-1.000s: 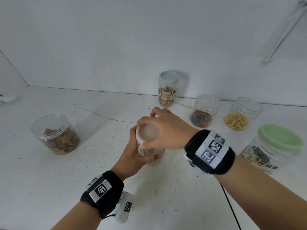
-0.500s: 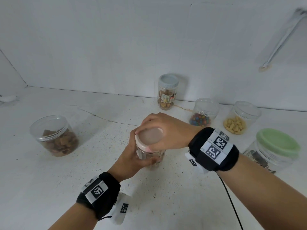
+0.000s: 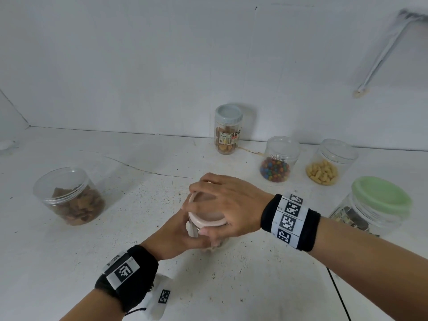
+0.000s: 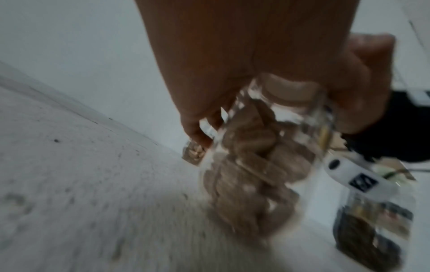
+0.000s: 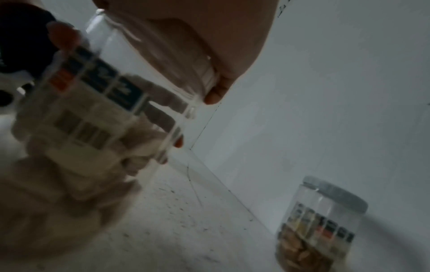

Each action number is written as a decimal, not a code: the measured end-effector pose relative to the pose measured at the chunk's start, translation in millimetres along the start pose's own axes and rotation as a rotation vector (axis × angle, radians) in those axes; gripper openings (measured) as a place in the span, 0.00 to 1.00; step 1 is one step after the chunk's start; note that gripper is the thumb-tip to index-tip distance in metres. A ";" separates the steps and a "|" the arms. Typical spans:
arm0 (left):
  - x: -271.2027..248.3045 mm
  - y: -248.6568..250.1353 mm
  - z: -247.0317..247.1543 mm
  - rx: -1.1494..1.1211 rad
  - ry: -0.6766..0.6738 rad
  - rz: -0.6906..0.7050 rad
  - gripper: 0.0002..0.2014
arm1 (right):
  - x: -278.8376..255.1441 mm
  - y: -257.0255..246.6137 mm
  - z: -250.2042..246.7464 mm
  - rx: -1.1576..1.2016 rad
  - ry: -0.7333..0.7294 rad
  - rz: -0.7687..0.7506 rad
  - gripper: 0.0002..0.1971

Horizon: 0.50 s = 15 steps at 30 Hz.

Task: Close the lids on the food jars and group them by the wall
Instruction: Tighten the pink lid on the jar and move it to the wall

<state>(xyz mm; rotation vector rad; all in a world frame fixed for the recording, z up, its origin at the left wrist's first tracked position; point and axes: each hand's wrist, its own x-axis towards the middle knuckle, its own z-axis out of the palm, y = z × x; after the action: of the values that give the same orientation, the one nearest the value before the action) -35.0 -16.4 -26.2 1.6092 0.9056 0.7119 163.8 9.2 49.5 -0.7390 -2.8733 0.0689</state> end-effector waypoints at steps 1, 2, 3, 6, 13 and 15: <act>-0.5 -3.0 4.5 -0.034 0.037 0.016 0.47 | 0.2 -1.7 3.5 0.002 0.048 0.008 0.22; -1.6 -7.0 10.0 -0.076 0.069 0.033 0.48 | 0.3 -4.3 7.1 0.005 0.101 0.021 0.21; -2.7 -9.5 15.5 -0.141 0.088 0.037 0.47 | 0.6 -7.3 10.2 0.006 0.147 0.037 0.20; -1.9 -3.5 30.1 -0.492 0.158 -0.039 0.34 | 0.1 -13.5 15.3 -0.016 0.200 0.085 0.20; -1.2 5.4 42.2 -0.575 0.267 -0.030 0.41 | 2.2 -22.8 20.8 0.016 0.251 0.261 0.24; -0.3 5.3 43.6 -0.559 0.300 0.017 0.36 | 0.5 -23.5 25.5 0.113 0.320 0.365 0.27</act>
<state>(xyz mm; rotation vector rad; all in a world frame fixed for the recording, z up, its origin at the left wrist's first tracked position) 2.0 -39.7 -30.5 1.0303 0.8090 1.1256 147.7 -11.2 26.5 -1.1274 -2.3868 0.1437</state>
